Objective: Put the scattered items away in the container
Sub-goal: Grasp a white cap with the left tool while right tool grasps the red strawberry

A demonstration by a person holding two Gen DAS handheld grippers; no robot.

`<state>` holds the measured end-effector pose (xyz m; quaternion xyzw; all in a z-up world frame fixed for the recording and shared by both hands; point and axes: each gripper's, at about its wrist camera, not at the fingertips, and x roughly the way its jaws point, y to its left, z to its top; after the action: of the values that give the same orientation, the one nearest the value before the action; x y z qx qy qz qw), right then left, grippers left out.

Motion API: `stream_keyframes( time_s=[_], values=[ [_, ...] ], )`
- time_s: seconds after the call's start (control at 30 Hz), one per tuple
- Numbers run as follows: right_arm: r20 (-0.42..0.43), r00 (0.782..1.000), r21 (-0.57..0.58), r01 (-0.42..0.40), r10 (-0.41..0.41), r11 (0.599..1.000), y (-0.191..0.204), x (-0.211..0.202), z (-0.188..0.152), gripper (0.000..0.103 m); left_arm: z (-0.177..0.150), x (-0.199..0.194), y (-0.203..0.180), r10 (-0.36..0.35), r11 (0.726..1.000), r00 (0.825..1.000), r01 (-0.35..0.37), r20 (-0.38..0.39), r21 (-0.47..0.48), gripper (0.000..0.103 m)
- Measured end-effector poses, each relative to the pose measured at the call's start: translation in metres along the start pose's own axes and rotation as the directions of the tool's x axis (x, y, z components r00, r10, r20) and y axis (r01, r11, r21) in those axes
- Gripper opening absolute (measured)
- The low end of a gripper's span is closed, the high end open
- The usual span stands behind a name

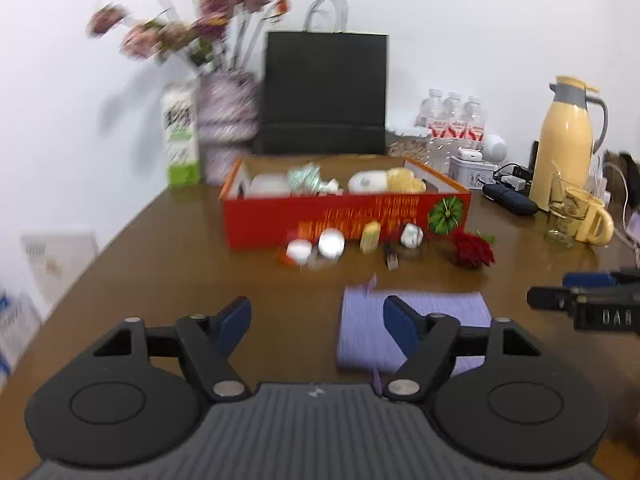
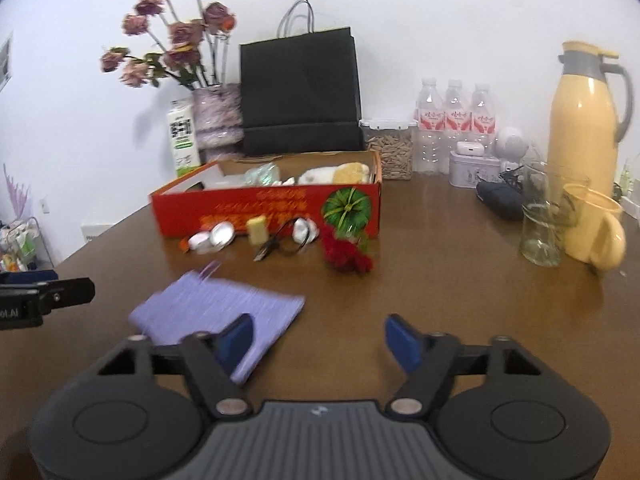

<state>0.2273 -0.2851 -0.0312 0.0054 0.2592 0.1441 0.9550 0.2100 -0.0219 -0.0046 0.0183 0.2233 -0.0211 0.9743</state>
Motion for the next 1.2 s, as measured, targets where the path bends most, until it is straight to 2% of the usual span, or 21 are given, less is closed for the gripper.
stream_keyframes(
  time_s=[0.1, 0.27, 0.37, 0.4, 0.43, 0.47, 0.63, 0.73, 0.93, 1.1, 1.2],
  values=[
    [-0.016, 1.0, -0.011, 0.005, -0.005, 1.0, -0.01, 0.036, 0.026, 0.051, 0.022, 0.044, -0.002, -0.03, 0.997, 0.999, 0.031, -0.013, 0.069, 0.067],
    [-0.071, 0.997, -0.102, -0.015, 0.007, 0.995, -0.019, 0.1, 0.059, 0.049, 0.048, 0.123, -0.002, -0.05, 0.994, 0.993, 0.06, -0.106, 0.091, 0.066],
    [-0.084, 0.996, -0.137, -0.006, -0.005, 0.991, -0.015, 0.127, 0.066, 0.034, 0.05, 0.152, -0.01, -0.051, 0.989, 0.989, 0.07, -0.14, 0.13, 0.06],
    [-0.089, 0.996, -0.137, -0.009, -0.003, 0.991, -0.014, 0.133, 0.067, 0.031, 0.05, 0.158, -0.011, -0.057, 0.987, 0.988, 0.077, -0.142, 0.14, 0.059],
    [-0.088, 0.996, -0.14, -0.011, -0.001, 0.99, -0.013, 0.137, 0.068, 0.031, 0.049, 0.162, -0.012, -0.054, 0.987, 0.988, 0.074, -0.142, 0.141, 0.053],
    [-0.077, 0.997, -0.147, -0.013, 0.002, 0.989, -0.011, 0.14, 0.068, 0.031, 0.048, 0.166, -0.013, -0.052, 0.988, 0.989, 0.071, -0.142, 0.138, 0.044],
    [-0.056, 0.998, -0.134, -0.035, 0.028, 0.99, -0.013, 0.138, 0.064, 0.03, 0.045, 0.181, -0.01, -0.076, 0.991, 0.984, 0.093, -0.16, 0.098, 0.016],
    [-0.049, 0.998, -0.104, -0.048, 0.043, 0.993, -0.02, 0.135, 0.064, 0.026, 0.04, 0.18, -0.013, -0.08, 0.989, 0.984, 0.099, -0.16, 0.112, 0.006],
    [-0.009, 0.999, -0.071, -0.039, 0.039, 0.997, -0.029, 0.122, 0.065, 0.02, 0.046, 0.164, -0.011, -0.12, 0.988, 0.988, 0.129, -0.1, 0.087, 0.002],
    [0.038, 0.999, -0.027, -0.02, 0.021, 0.999, -0.04, 0.108, 0.069, 0.014, 0.052, 0.156, -0.001, -0.15, 0.988, 0.982, 0.155, -0.117, 0.029, 0.001],
    [0.077, 0.997, -0.017, -0.01, 0.011, 1.0, -0.043, 0.098, 0.072, 0.014, 0.051, 0.153, -0.003, -0.15, 0.985, 0.98, 0.16, -0.131, 0.066, 0.002]
  ],
)
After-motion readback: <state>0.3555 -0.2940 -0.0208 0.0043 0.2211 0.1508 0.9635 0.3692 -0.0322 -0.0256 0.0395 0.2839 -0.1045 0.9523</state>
